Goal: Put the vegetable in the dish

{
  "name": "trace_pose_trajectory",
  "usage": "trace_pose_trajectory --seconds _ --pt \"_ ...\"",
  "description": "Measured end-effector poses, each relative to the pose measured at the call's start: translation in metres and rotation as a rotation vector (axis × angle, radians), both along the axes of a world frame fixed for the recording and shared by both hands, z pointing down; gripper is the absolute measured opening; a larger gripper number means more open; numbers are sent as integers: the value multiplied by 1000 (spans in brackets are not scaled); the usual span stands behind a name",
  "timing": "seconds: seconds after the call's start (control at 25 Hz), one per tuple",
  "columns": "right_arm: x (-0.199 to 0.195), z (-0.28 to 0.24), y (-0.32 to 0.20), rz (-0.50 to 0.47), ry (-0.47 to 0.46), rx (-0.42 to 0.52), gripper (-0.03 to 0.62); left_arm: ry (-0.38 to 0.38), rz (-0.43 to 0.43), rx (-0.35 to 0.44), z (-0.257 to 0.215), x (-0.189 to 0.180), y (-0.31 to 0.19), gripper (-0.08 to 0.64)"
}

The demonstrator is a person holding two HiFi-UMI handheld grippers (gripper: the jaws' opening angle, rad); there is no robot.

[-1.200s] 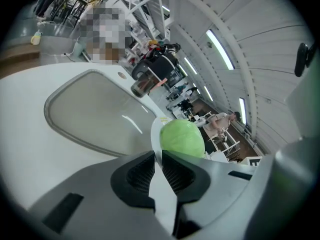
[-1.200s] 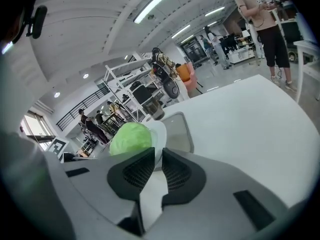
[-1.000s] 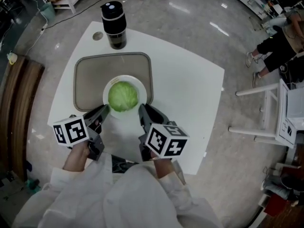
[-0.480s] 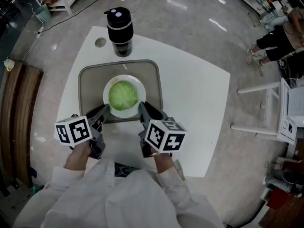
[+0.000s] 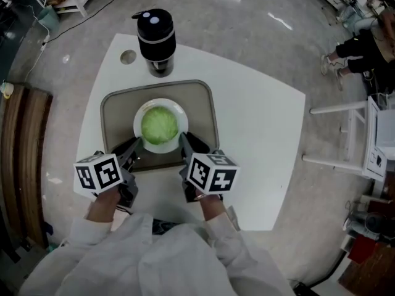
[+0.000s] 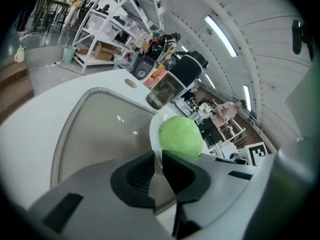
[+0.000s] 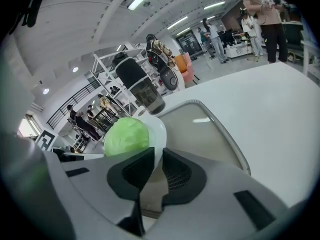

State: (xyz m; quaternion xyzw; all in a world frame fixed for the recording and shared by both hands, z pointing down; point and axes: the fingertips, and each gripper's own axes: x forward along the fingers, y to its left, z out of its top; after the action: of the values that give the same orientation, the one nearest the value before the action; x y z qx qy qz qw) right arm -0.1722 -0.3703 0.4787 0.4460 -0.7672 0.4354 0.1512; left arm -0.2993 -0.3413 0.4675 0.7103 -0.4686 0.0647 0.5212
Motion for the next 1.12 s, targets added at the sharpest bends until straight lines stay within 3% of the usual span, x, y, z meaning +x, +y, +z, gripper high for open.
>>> trace_pose_trajectory --seconds 1.12 --pt "-19 37 -10 -77 126 -63 57 -41 70 -59 43 -16 -10 43"
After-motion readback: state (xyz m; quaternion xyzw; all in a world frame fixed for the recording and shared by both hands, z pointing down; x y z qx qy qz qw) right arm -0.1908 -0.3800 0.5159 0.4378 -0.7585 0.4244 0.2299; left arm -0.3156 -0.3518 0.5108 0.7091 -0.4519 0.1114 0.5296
